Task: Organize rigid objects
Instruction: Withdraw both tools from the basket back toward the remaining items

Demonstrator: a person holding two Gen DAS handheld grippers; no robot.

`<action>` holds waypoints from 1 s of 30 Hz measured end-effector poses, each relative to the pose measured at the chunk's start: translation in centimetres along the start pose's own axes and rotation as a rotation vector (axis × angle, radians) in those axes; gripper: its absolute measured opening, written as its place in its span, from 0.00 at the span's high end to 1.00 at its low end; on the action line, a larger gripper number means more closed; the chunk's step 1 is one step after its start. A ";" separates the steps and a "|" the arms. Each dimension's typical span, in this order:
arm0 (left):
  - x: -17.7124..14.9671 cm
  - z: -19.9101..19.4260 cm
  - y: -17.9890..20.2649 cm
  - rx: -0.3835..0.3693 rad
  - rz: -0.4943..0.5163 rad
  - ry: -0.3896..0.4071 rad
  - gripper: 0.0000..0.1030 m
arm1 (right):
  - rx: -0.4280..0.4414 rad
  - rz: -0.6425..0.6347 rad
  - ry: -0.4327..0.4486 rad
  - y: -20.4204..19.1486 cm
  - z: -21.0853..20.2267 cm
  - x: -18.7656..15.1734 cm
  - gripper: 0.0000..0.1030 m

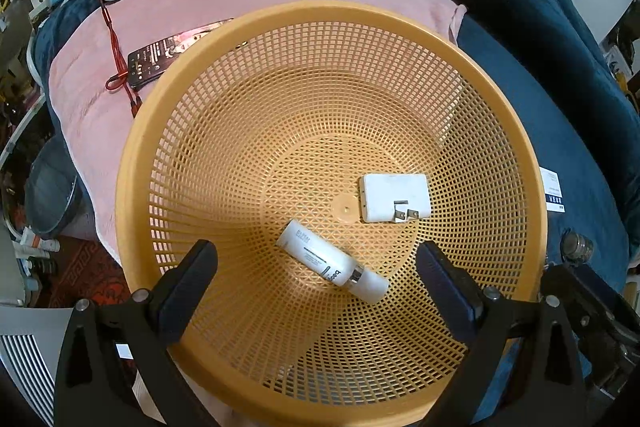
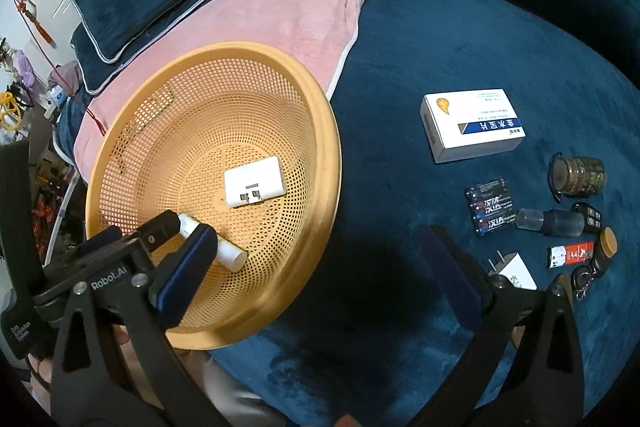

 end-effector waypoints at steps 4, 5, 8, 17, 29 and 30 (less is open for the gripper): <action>0.0 -0.1 0.2 0.001 0.008 0.003 0.03 | 0.005 0.004 0.002 0.1 -0.1 0.0 0.00; 0.0 -0.1 0.2 0.002 0.009 0.004 0.03 | 0.006 0.005 0.003 0.1 -0.1 0.0 0.00; 0.1 -0.3 0.4 0.002 0.014 0.007 0.03 | 0.008 0.009 0.003 0.2 -0.2 -0.1 0.00; -0.3 -0.8 1.2 -0.002 0.036 0.014 0.03 | 0.014 0.023 0.008 0.9 -0.7 -0.4 0.00; -1.3 -2.0 3.7 -0.009 0.070 0.019 0.03 | 0.023 0.055 0.022 2.9 -2.1 -1.1 0.00; -1.4 -2.1 4.0 -0.006 0.076 0.022 0.03 | 0.023 0.060 0.024 3.2 -2.3 -1.1 0.00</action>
Point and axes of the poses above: each gripper's, at about its wrist camera, not at the fingertips, and z roughly the way its jaws point, y to its right, x to its top, the point moved 8 cm from there along z, roughly the way its jaws point, and after that the axes turned 7 degrees about y, right-handed, at the moved point
